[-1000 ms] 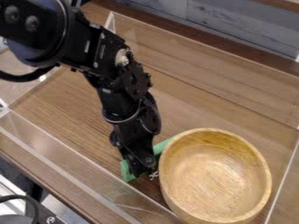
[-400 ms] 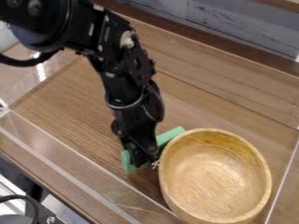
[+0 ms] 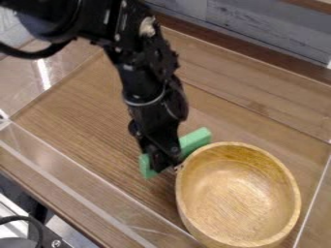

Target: Put the green block in the brown bowl

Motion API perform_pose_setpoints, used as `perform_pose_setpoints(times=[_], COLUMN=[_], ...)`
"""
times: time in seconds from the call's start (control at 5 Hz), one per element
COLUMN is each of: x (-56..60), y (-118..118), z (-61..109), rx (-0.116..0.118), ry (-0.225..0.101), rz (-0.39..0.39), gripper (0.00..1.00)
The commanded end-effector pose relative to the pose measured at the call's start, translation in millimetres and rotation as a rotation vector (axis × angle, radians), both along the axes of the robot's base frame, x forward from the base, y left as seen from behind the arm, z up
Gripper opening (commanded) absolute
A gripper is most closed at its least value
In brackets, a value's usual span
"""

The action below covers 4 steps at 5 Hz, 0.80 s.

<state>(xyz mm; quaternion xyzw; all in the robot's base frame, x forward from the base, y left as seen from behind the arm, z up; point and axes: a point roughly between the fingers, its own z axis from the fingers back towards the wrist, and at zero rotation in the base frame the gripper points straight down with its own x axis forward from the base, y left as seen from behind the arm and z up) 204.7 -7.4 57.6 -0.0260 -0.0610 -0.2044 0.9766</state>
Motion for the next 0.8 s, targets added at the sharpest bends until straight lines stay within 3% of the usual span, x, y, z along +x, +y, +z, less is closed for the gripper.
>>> perform_pose_setpoints(times=[0.0, 0.6], x=[17.8, 28.8], y=[-1, -5], z=[10.9, 17.7], rx=[0.014, 0.039], ry=[-0.047, -0.073], rz=[-0.017, -0.023], gripper=[0.00, 0.00])
